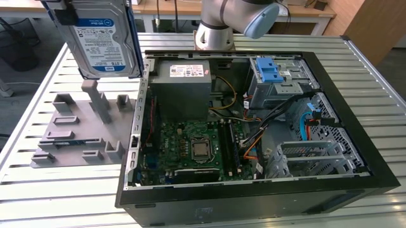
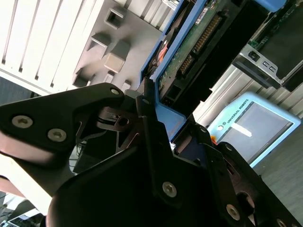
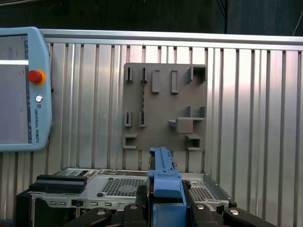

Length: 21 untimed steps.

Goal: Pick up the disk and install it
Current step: 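Pick up the disk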

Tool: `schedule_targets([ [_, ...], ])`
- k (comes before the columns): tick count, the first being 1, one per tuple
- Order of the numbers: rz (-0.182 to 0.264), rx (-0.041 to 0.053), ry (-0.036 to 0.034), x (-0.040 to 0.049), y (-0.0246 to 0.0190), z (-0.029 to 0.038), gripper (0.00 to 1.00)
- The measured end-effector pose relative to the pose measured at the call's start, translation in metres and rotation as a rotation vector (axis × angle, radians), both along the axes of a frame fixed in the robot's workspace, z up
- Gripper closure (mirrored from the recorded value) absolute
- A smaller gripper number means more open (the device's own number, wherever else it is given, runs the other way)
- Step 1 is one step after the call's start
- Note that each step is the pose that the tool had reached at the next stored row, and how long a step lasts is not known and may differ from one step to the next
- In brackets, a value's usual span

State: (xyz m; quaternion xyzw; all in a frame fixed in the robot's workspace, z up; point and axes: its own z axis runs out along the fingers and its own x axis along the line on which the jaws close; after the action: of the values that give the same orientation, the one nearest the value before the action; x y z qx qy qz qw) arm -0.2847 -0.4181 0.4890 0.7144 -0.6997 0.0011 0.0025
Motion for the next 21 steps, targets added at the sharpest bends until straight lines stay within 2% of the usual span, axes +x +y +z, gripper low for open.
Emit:
schedule_targets([
  [9, 0.000, -0.0016, 0.0000, 0.0097, -0.0015, -0.0002, 0.64],
  [17, 0.000, -0.0022, 0.0000, 0.0209, -0.0015, -0.0002, 0.64],
  [18, 0.000, -0.0024, -0.0001, 0.0264, -0.0015, -0.0003, 0.64],
  [21, 0.000, -0.0026, 0.0000, 0.0295, -0.0015, -0.0003, 0.64],
])
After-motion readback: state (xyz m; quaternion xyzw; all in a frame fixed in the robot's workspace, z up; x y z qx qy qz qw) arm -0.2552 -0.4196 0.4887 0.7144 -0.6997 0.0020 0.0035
